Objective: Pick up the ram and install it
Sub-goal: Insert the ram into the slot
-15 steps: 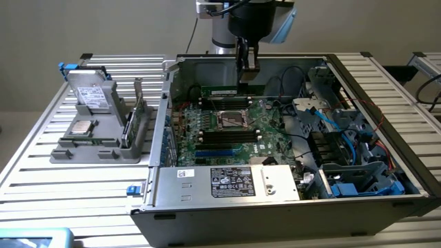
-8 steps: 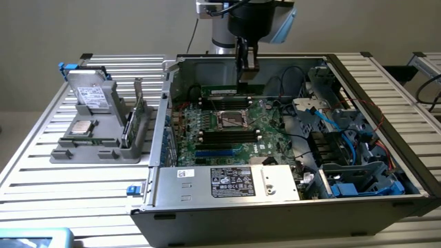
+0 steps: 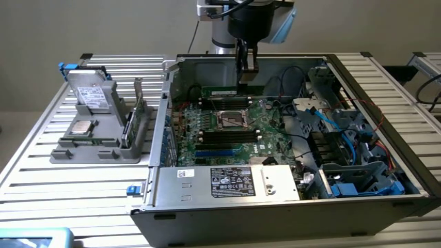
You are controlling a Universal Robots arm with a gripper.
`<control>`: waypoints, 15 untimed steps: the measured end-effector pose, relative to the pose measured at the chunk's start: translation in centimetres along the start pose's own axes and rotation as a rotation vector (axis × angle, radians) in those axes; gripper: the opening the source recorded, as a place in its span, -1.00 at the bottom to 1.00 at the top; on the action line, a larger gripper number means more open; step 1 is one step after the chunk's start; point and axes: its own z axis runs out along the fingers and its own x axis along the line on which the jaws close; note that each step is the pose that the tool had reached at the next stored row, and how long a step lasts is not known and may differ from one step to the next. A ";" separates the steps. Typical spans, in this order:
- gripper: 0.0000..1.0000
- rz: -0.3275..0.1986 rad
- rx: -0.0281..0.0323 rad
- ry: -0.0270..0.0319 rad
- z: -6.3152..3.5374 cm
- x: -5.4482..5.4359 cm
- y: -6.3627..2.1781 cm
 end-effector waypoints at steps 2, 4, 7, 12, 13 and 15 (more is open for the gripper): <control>-0.75 0.002 0.0001 0.0073 0.15 0.0 0.00; -0.75 0.003 0.0003 0.0177 0.26 0.0 -0.01; -0.75 0.004 0.0007 0.0309 0.46 -0.3 -0.02; -0.75 0.005 0.0011 0.0489 0.86 -0.6 -0.02; -0.75 0.005 0.0012 0.0540 0.92 -0.7 -0.02; -0.75 0.006 0.0014 0.0646 1.04 -0.9 -0.01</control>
